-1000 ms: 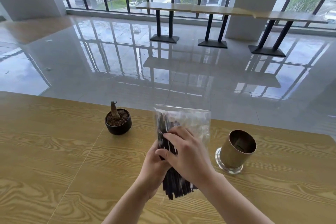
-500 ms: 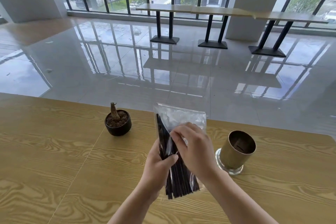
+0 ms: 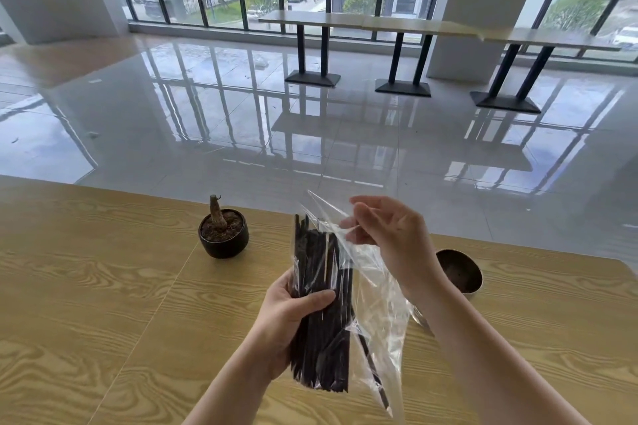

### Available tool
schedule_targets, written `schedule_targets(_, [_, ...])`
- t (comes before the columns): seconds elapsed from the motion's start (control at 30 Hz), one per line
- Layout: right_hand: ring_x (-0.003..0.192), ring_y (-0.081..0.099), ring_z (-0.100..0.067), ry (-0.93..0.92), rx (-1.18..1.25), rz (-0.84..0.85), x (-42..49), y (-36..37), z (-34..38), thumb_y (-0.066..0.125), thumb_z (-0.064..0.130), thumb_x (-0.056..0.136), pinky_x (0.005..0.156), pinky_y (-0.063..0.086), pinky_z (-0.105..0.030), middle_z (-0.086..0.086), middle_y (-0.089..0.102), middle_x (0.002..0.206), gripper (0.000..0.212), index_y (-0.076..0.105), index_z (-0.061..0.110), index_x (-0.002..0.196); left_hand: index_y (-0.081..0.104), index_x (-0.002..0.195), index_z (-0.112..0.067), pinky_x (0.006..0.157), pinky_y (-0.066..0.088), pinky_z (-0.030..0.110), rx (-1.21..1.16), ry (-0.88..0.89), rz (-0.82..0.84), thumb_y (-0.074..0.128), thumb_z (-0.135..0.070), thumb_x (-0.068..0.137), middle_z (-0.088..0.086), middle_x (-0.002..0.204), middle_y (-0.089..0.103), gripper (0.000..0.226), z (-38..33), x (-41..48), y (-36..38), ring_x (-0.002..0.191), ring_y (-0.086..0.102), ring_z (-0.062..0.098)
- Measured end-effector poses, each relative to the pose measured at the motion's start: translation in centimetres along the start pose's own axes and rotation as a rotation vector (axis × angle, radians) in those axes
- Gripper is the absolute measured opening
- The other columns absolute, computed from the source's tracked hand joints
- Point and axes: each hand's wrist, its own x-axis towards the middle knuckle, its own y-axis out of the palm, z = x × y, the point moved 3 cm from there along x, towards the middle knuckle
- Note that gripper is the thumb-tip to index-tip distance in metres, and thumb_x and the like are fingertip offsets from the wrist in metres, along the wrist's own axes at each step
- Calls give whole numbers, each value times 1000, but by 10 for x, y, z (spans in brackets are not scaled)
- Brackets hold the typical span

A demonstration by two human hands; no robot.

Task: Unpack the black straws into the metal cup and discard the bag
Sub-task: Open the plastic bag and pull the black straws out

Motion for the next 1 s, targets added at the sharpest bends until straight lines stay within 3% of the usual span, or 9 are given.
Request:
schedule_targets(0.1, [105,64,1,-237,-490,90,-23,1,-7,66,68,78,89,52,-15,16,69,117,67,61,25,130,64,114,-1,68,59,43,-69,7,-26,89,-9,67,28,99,69,54,-3,0,-3,80,69,37])
schedule_targets(0.2, [109,58,-15,-492,-890,37,-34,6,-20,77,52,79,90,49,-25,5,66,117,58,68,18,124,64,117,-1,72,59,43,-71,5,-16,89,-11,68,28,104,70,56,-5,1,-6,86,69,39])
schedule_targets(0.37, [83,66,-14,-439,-763,-127,-21,5,-10,79,16,87,73,57,-33,7,73,87,4,78,15,90,68,108,-6,72,60,47,-4,-28,-42,91,-11,66,31,105,70,48,-1,2,-12,86,71,42])
schedule_targets(0.53, [64,70,0,-247,-493,-201,10,-29,21,74,16,89,65,60,-21,19,69,65,27,68,41,83,70,107,-9,75,60,45,123,36,-32,85,-1,71,31,108,71,40,-5,4,-23,92,72,45])
schedule_targets(0.63, [64,71,1,-260,-361,-143,16,-39,31,72,31,88,62,56,-13,18,74,69,11,67,40,91,70,110,-7,77,60,48,92,31,-23,86,-2,69,31,109,70,44,-7,3,-25,95,71,47])
schedule_targets(0.73, [93,69,6,-246,-454,-2,1,-42,17,68,62,76,84,56,-14,21,73,101,50,64,35,118,65,115,-2,75,60,49,28,33,2,87,-4,67,32,107,69,53,-9,4,-26,89,70,45])
schedule_targets(0.83, [118,53,-5,-396,-858,28,-25,-40,-5,64,76,71,98,45,-19,15,59,129,85,56,24,137,63,117,0,72,60,47,-24,39,6,89,-5,66,34,106,68,57,-11,4,-29,85,70,43])
schedule_targets(0.93, [102,64,-20,-532,-950,-108,-29,-44,-8,73,40,84,85,57,-42,2,71,112,39,74,13,113,63,118,0,73,60,47,12,50,27,88,-4,67,35,110,67,57,-11,5,-32,88,70,45])
schedule_targets(1.0, [88,68,-16,-498,-850,-194,-21,-51,1,71,23,89,77,58,-41,3,74,95,16,78,12,100,65,116,-2,74,60,48,70,58,11,90,-6,66,34,110,68,56,-9,6,-37,91,70,48])
